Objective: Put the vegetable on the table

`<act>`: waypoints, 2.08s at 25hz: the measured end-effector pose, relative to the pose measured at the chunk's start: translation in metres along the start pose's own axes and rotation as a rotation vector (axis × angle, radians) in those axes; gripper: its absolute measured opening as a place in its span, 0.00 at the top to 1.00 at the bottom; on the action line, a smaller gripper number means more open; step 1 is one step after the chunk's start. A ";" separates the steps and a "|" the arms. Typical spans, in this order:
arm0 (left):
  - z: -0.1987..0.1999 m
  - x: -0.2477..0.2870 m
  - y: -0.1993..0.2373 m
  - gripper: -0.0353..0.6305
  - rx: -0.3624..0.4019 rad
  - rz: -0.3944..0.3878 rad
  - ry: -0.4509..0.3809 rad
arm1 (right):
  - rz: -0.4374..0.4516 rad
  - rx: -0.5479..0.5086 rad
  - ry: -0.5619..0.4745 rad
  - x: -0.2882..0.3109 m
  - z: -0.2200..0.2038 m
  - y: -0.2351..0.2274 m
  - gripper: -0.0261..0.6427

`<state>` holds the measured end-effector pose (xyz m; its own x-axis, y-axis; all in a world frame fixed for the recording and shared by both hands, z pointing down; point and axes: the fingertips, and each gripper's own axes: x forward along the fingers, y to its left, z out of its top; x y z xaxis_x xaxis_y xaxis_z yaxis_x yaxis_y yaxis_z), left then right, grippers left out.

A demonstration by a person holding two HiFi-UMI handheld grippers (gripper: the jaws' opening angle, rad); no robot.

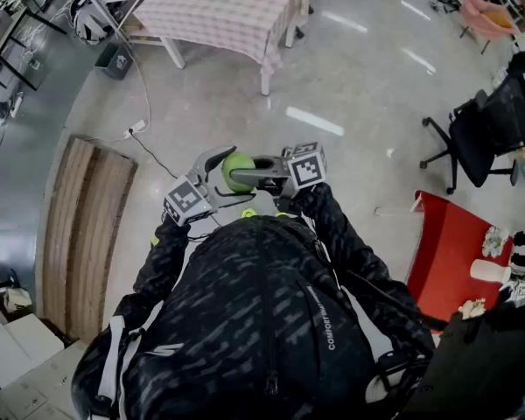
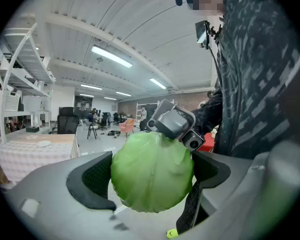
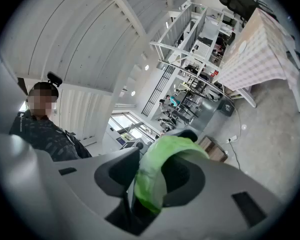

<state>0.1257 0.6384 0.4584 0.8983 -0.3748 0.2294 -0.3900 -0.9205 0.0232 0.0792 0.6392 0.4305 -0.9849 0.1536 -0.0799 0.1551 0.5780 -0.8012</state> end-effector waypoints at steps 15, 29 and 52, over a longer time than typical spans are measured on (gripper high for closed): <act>-0.004 0.003 -0.003 0.23 -0.038 0.006 0.001 | -0.007 0.017 0.017 -0.001 -0.005 -0.002 0.75; -0.014 -0.011 0.010 0.23 -0.029 0.002 0.002 | -0.016 0.008 0.025 0.017 -0.005 -0.014 0.75; -0.032 -0.007 0.049 0.23 -0.059 0.017 0.031 | -0.013 0.027 0.056 0.027 0.013 -0.052 0.77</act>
<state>0.0937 0.5995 0.4895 0.8852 -0.3858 0.2599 -0.4172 -0.9056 0.0764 0.0437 0.6025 0.4619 -0.9809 0.1910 -0.0366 0.1393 0.5588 -0.8175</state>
